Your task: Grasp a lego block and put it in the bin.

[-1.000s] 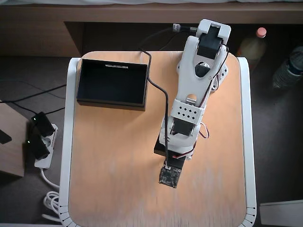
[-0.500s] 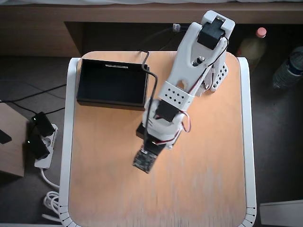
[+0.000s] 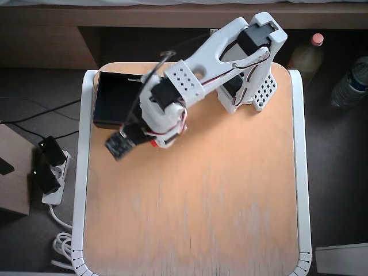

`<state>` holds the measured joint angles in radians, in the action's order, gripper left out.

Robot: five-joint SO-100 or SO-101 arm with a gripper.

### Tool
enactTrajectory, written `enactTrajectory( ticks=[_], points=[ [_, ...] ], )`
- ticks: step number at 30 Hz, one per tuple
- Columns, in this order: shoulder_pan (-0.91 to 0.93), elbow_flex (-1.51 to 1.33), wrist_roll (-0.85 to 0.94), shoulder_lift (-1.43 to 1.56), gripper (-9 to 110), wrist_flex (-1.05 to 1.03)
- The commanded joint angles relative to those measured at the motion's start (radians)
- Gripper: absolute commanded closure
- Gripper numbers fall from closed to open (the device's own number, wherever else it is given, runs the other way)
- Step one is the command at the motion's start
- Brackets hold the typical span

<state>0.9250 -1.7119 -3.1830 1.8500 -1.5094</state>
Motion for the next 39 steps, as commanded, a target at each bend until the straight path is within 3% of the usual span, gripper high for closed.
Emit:
enactTrajectory(
  ticks=[1,14,39],
  points=[
    [0.126,0.144,-0.021,0.084,101,-0.015],
    [0.411,0.14,-0.11,0.075,101,0.034],
    [0.446,0.014,-0.02,-0.087,101,0.407]
  ],
)
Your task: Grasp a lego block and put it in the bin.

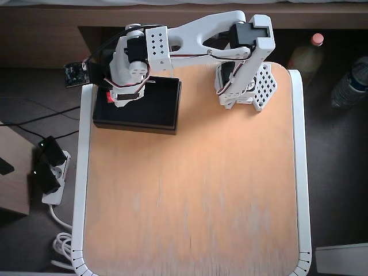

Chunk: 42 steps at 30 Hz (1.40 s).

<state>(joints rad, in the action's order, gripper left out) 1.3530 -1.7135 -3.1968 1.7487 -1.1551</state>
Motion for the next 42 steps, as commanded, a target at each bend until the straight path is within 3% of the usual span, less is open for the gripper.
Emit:
enactTrajectory(
  ticks=[1,18,28,42],
  points=[
    [0.018,0.012,-0.008,0.014,101,0.052],
    [0.014,-0.057,-0.038,0.017,101,0.052],
    [0.012,-0.058,-0.044,0.021,87,0.051],
    [-0.091,-0.057,0.051,0.209,86,0.051]
  ],
)
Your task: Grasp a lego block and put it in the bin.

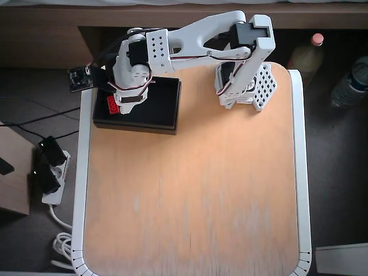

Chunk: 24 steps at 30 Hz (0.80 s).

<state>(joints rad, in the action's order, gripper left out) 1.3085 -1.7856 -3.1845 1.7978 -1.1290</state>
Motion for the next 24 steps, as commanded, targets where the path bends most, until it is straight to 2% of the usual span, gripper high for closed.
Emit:
enactTrajectory(
  ticks=[1,4,11,24],
  points=[
    [-0.066,0.015,0.055,0.189,86,0.025],
    [-0.138,0.014,0.095,0.268,86,0.02],
    [-0.319,0.014,0.133,0.425,100,-0.023],
    [-0.693,-0.316,0.078,0.851,101,-0.035]
  ],
)
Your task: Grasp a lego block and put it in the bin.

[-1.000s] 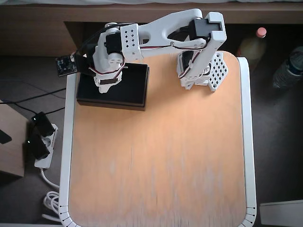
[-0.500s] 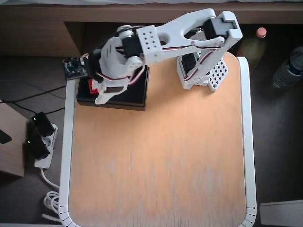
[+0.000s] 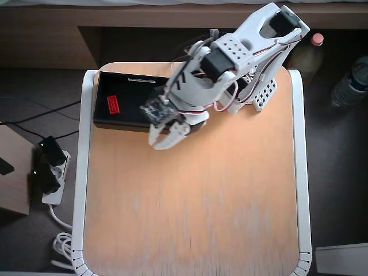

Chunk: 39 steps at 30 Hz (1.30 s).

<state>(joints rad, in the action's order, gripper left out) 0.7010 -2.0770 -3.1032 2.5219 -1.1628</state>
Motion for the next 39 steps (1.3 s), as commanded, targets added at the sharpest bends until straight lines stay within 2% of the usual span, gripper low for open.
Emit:
enactTrajectory(
  ticks=[1,10,23,39],
  points=[
    [-0.121,-0.051,-0.003,0.158,101,-0.002],
    [-0.407,-0.267,0.009,0.357,101,0.0],
    [-0.661,-0.627,0.032,0.588,101,0.002],
    [-0.71,-0.959,0.04,0.756,101,0.0]
  ],
)
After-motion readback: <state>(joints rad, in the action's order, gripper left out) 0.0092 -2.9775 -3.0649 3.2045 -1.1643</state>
